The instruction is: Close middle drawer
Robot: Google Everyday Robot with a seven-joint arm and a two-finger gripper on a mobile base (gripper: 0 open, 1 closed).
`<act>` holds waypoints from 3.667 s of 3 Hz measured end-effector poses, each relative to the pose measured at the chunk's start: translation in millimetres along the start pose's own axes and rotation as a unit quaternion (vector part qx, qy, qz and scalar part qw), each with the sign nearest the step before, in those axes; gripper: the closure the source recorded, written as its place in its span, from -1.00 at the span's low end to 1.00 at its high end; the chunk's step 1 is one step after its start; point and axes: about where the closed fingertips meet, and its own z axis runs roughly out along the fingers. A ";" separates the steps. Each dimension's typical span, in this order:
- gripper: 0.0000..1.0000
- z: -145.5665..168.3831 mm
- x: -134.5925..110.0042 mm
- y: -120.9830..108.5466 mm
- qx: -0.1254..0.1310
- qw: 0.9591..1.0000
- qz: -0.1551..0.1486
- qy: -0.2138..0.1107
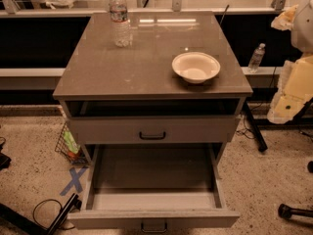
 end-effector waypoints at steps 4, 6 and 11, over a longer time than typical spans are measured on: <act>-0.20 127.4 60.4 54.7 -0.014 0.985 0.061 -0.160; 0.89 168.0 82.4 72.6 0.008 0.976 0.066 -0.207; 1.00 331.9 188.9 225.7 0.019 0.909 0.293 -0.296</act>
Offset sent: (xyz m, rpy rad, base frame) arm 0.0122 -0.0274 -0.1210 0.3332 -0.0165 0.0041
